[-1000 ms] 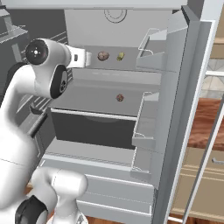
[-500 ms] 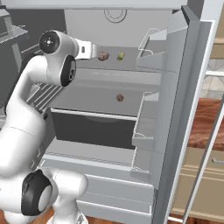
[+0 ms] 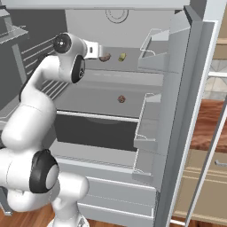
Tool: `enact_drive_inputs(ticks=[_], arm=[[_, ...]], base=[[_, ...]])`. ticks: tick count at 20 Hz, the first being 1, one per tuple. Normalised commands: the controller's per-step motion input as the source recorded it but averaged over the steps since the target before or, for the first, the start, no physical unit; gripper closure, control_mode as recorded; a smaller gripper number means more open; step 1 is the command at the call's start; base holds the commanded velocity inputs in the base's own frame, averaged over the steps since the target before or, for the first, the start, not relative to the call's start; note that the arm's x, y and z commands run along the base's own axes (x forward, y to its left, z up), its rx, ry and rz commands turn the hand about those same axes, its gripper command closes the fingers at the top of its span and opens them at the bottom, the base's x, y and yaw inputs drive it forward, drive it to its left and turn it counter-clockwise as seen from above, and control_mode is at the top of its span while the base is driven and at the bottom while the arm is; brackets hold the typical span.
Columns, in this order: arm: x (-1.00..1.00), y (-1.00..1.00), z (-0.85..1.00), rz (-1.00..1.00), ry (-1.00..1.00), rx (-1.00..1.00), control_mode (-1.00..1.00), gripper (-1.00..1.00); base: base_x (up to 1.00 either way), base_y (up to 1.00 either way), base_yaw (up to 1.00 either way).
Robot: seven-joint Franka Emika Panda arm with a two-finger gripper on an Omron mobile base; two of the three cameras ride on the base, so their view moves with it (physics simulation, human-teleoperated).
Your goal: Pick the egg and butter from the fridge and place them by the bowl for mixing.
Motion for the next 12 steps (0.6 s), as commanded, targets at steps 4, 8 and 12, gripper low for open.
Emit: enact_drive_inputs(ticks=[4, 8, 12], arm=[[0.68, 0.00, -0.15, 0.00, 0.00, 0.00, -1.00, -1.00], [0.68, 0.00, -0.07, 0.00, 0.00, 0.00, -1.00, -1.00], [0.66, -0.04, 0.00, 0.00, 0.05, 0.00, -1.00, -1.00]], base=[[0.00, 0.00, 0.00], [0.00, 0.00, 0.00], [0.00, 0.00, 0.00]])
